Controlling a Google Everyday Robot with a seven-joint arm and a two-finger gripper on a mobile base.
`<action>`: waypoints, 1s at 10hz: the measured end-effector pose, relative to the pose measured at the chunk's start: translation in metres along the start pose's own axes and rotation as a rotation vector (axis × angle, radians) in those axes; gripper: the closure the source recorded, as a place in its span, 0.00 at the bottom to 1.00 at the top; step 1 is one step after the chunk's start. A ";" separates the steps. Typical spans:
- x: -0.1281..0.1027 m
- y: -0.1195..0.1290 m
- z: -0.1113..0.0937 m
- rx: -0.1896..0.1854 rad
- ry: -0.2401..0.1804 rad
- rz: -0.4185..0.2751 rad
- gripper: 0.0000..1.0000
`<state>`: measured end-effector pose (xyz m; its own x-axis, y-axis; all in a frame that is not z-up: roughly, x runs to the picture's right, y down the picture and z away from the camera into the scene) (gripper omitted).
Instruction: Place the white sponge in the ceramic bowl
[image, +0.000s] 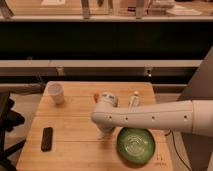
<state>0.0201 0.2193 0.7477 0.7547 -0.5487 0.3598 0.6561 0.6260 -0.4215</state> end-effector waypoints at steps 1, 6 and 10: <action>0.005 0.005 -0.001 0.003 -0.002 0.012 1.00; 0.043 0.042 -0.008 0.006 -0.025 0.057 1.00; 0.054 0.056 -0.010 0.009 -0.035 0.080 1.00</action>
<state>0.0974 0.2191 0.7348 0.8041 -0.4772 0.3546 0.5939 0.6718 -0.4427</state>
